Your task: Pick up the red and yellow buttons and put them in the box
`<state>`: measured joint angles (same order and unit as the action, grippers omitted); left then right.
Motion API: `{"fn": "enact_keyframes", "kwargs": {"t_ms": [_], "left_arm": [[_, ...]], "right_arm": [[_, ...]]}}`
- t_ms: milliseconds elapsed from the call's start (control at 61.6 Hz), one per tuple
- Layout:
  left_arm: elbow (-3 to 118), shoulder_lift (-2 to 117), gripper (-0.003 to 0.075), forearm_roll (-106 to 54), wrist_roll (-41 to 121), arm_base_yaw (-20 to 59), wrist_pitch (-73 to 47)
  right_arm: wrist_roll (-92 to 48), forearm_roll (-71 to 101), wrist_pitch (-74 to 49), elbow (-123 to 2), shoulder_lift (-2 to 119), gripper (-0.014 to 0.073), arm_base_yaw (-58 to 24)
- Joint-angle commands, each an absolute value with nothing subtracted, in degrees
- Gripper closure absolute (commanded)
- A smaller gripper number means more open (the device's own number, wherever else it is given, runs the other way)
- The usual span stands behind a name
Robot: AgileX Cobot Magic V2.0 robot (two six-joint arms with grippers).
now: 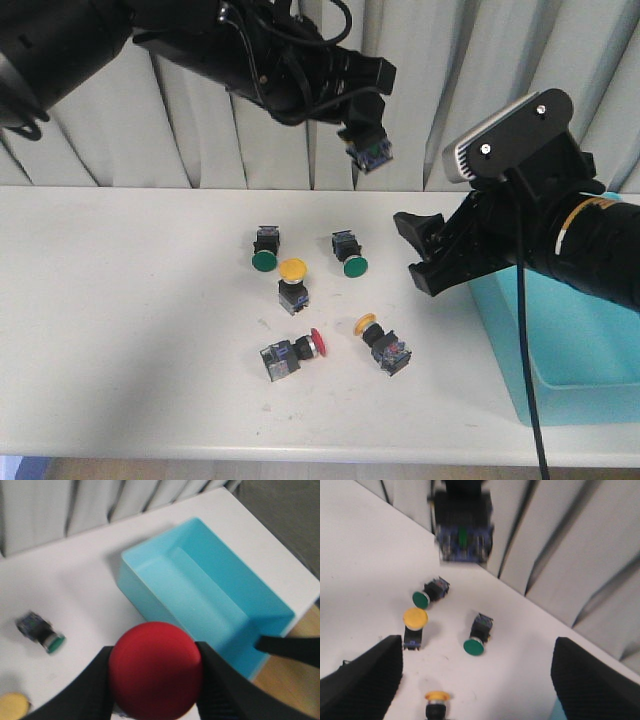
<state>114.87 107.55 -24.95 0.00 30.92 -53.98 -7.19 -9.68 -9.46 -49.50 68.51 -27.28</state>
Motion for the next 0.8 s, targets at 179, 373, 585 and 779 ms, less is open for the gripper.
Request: {"fn": "enact_keyframes", "kwargs": {"t_ms": [179,373,585,779], "left_arm": [[112.0,103.7,0.0723,-40.1,0.0,31.2,-52.2],[112.0,103.7,0.072,-41.3,0.0,31.6,-51.7],[112.0,103.7,0.0717,-42.6,0.0,32.6,-51.7],[112.0,103.8,0.0717,-45.3,0.0,32.6,-52.2]], "right_arm": [[-9.2,-10.5,-2.8,-50.5,69.1,0.0014,-27.7],[-9.2,-10.3,-2.2,-50.5,69.1,0.0014,-27.7],[-9.2,-10.3,0.0,-50.5,69.1,0.0015,-27.7],[-9.2,-10.3,1.5,-50.5,69.1,0.0193,-27.7]]}}
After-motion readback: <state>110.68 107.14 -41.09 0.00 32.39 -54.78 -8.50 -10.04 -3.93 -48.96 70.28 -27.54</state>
